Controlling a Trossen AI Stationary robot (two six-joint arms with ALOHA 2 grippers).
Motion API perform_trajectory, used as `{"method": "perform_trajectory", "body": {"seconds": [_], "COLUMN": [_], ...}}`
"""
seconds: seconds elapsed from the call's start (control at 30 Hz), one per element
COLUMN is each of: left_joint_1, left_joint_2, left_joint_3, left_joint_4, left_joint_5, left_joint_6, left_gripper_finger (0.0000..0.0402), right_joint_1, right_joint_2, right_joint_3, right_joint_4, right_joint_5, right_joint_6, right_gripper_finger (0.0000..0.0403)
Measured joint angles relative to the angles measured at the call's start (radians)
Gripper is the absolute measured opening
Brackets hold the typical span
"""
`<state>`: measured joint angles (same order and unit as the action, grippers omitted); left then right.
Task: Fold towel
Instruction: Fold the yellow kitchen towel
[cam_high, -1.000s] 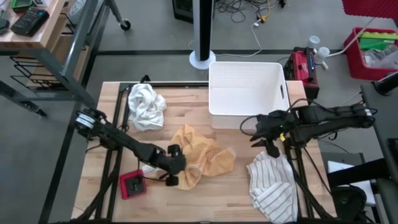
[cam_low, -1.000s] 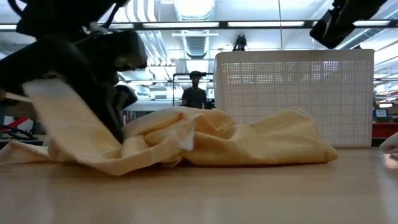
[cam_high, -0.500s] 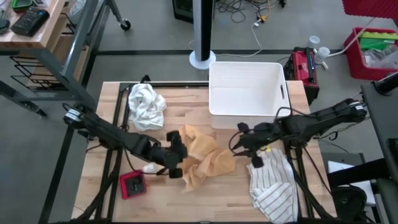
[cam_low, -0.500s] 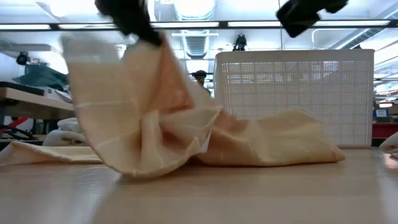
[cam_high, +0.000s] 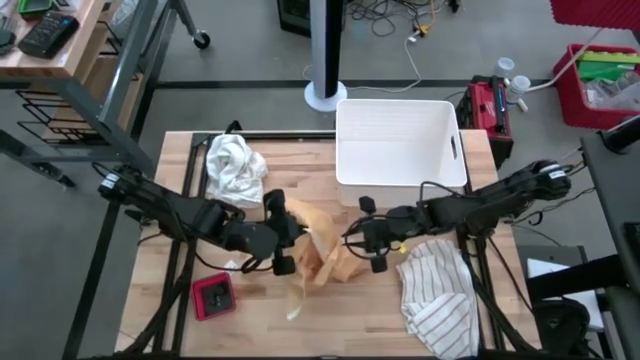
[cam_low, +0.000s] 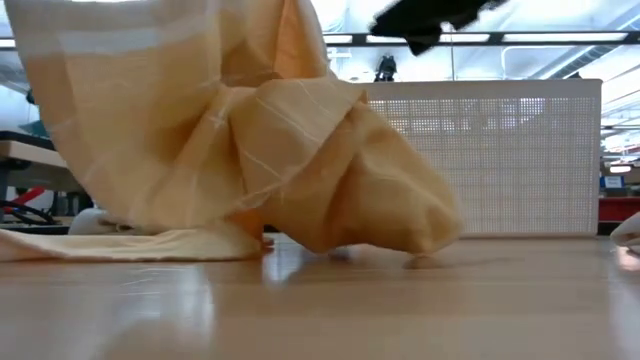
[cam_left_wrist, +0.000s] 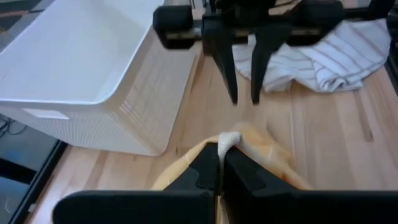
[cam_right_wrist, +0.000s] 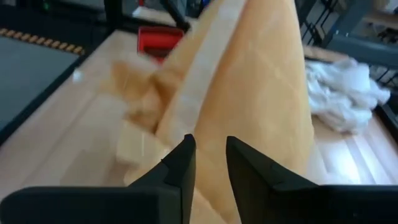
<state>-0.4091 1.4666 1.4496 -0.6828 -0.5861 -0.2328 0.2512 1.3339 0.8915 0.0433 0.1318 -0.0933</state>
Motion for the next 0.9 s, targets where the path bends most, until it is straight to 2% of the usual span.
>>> {"method": "perform_trajectory", "body": {"seconds": [0.17,0.37,0.5,0.6,0.77,0.9], "left_joint_1": [0.006,0.009,0.009,0.005,0.004,-0.006], "left_joint_2": [0.001,0.002,0.003,0.003,0.003,0.003], "left_joint_3": [-0.007,-0.036,-0.059,-0.065,-0.065,-0.054], "left_joint_4": [-0.003,0.013,0.06,0.059,0.066,0.072], "left_joint_5": [-0.008,-0.011,-0.008,-0.008,-0.004,0.025], "left_joint_6": [-0.023,-0.041,-0.039,-0.039,-0.051,-0.073], "left_gripper_finger": [0.0,0.0,0.0,0.0,0.0,0.0], "right_joint_1": [0.002,0.002,0.002,0.002,-0.001,0.0], "right_joint_2": [0.091,0.217,0.306,0.361,0.418,0.412], "right_joint_3": [0.124,0.285,0.372,0.419,0.439,0.434], "right_joint_4": [-0.034,-0.16,-0.268,-0.327,-0.31,-0.293], "right_joint_5": [0.0,0.008,0.131,0.212,0.286,0.298], "right_joint_6": [-0.003,0.033,0.068,0.091,0.123,0.119], "right_gripper_finger": [0.0137,0.0192,0.0206,0.0208,0.0192,0.0144]}}
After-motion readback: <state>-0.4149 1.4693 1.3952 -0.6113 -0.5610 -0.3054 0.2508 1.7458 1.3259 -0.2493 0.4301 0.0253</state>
